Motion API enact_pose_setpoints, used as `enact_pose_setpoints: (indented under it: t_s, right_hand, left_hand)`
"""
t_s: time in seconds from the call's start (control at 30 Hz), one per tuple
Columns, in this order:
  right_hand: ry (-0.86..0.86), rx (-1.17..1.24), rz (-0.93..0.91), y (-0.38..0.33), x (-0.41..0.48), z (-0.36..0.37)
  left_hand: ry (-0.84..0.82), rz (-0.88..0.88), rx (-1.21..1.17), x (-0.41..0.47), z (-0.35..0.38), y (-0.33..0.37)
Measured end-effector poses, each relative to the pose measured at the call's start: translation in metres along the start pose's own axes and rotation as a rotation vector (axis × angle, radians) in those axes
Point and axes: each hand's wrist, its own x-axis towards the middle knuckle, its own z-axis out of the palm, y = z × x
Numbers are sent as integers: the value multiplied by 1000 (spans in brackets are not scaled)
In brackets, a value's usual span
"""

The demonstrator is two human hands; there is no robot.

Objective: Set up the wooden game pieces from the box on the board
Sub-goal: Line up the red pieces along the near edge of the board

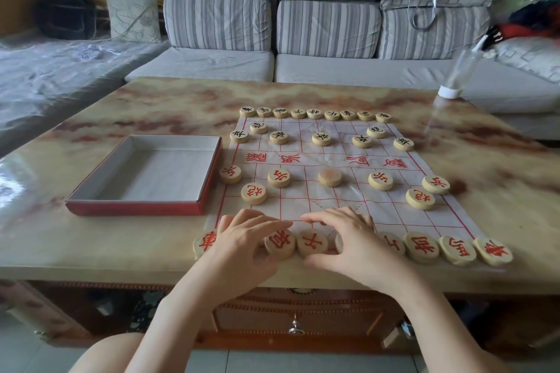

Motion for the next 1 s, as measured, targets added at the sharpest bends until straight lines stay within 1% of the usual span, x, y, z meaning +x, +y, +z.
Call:
enact_pose_setpoints:
  t_s: [0.13,0.3,0.5,0.73,0.9,1.0]
  right_hand:
    - [60,-106,-27,5,5,5]
    - [58,-165,-40,6,7,9]
    - [-8,-84,-54,0,1,2]
    - [-8,-82,-31,-1,0,0]
    - [-20,-80,-14,-2,-1,-1]
    - [-15,-69,-10,-2,-1,-1]
  left_hand:
    - [58,21,31,2,1,-1]
    - [86,-23,122,4,3,1]
    - [69,-96,165,8,7,5]
    - [35,-52,118,2,1,7]
    - [51,-14,-6,-1,-2,3]
    - [48,-6,6,0,0,1]
